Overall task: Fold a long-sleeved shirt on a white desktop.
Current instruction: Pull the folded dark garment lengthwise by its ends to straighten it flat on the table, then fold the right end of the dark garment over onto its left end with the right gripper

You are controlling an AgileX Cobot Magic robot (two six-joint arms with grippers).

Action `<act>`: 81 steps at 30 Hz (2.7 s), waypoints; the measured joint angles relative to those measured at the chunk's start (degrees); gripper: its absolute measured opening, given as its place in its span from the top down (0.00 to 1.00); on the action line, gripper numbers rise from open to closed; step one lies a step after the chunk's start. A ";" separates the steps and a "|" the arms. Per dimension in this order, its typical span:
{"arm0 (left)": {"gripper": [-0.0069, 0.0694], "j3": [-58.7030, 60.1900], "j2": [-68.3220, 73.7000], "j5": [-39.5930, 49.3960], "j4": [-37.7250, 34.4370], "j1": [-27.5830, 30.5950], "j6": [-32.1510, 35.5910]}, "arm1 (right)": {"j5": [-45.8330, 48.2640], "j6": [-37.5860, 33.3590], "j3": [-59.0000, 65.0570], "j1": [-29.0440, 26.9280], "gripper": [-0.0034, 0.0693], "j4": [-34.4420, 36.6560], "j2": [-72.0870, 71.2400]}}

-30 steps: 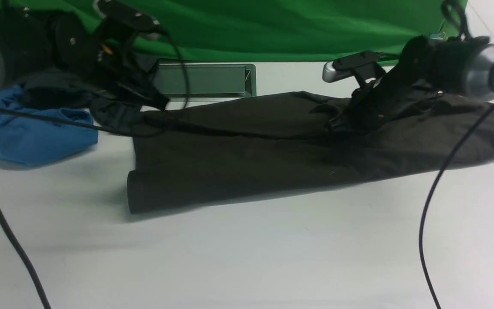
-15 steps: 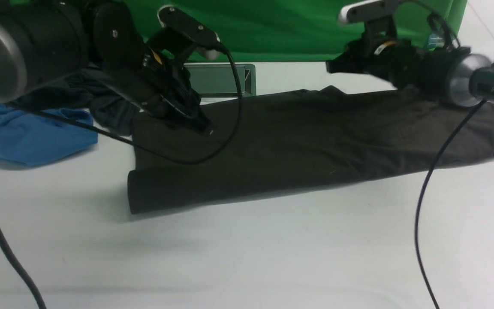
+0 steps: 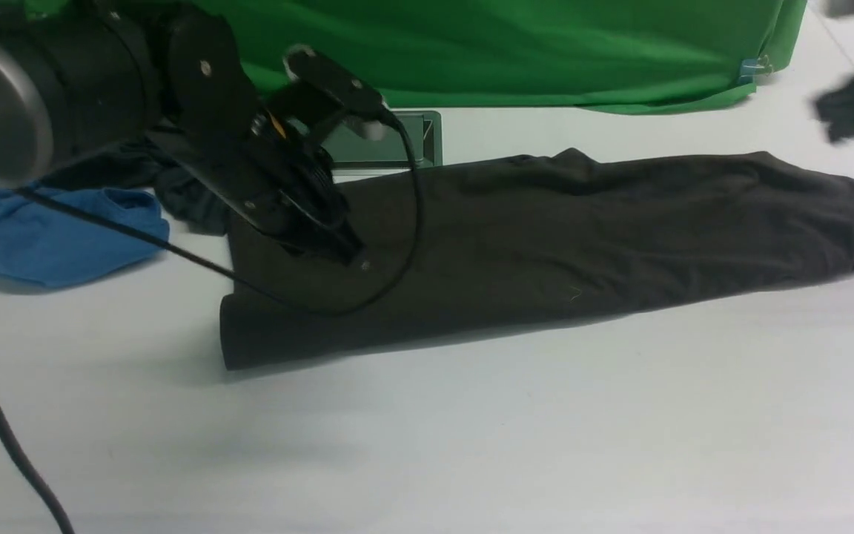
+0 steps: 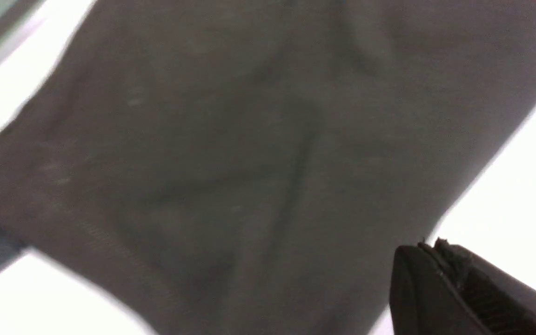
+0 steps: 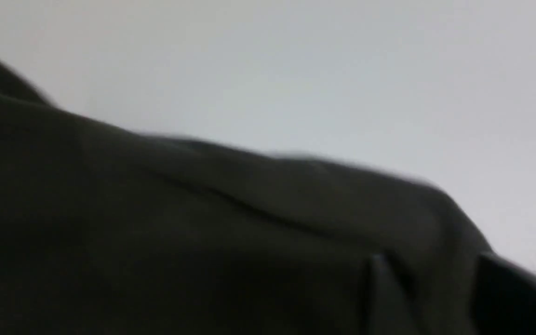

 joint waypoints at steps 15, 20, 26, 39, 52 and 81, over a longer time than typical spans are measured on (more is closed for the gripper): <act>0.88 9.02 -0.55 -4.48 -2.98 -4.12 1.62 | -3.69 1.74 0.00 -4.97 0.00 2.61 10.20; 0.88 9.02 -0.55 -4.14 -3.10 -4.12 1.83 | -5.33 1.66 -0.29 -4.22 0.02 3.07 11.50; 0.88 9.07 -1.81 -3.96 -2.99 -4.12 2.21 | -5.42 1.46 -0.79 -1.36 0.39 2.99 11.93; 0.88 10.75 -20.72 -7.31 -2.55 -4.12 2.43 | 6.37 0.87 4.06 -5.77 0.83 2.90 1.36; 0.88 24.11 -43.08 -17.63 -2.77 -4.12 1.81 | 11.94 4.45 10.14 -10.95 0.83 2.19 -16.82; 0.88 24.38 -45.93 -20.77 -2.51 -4.12 -0.76 | 3.15 7.20 -10.70 33.77 0.83 21.00 -1.26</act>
